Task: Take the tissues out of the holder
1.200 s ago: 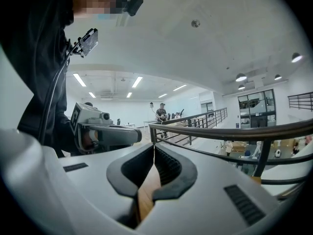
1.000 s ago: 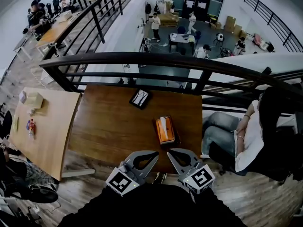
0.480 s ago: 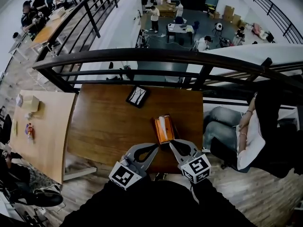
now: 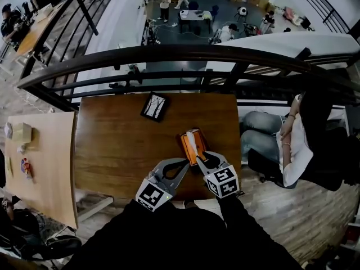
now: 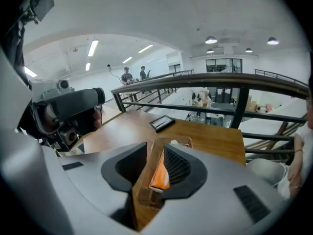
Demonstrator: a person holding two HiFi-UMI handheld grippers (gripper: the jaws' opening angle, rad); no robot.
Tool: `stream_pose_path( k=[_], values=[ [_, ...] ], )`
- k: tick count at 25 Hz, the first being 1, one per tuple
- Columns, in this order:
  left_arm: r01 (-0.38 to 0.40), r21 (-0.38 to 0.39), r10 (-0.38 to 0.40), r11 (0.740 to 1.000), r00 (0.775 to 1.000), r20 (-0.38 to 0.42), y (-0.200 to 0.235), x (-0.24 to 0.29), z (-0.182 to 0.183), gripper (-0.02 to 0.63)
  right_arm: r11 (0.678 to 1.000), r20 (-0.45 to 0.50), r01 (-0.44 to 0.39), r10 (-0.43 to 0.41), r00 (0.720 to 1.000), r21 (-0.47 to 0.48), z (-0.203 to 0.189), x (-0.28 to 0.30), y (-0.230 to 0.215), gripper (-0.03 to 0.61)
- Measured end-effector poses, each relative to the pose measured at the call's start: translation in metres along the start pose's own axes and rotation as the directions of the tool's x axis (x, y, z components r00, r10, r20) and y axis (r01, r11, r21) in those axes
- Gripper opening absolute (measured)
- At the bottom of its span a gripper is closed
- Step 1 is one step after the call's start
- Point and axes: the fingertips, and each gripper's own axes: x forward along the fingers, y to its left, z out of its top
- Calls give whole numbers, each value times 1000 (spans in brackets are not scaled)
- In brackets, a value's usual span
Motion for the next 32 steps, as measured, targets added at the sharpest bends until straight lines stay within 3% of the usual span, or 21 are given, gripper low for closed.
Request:
stream_pose_path(
  k=[7,14,20,29,32],
  values=[
    [43,37,-42,998,999,-23,25,8,-37,8,991,-179,120,-108,978,52,-40,53,-21,180],
    [92,1,-92,996,995,-43,43,16,-59,8,979,-273,194,-169,947,64,-55,89,-32,250],
    [120,-32,-122,992,991,-53,53,13,-68,8,970,-381,235,-194,904,62,-78,109,-37,317],
    [121,-61,-125,991,990,-60,76,11,-75,8,962,-466,272,-225,856,34,-96,130,-46,322],
    [118,-66,-123,991,990,-63,74,11,-76,8,962,-478,273,-229,848,23,-97,125,-48,293]
  ],
)
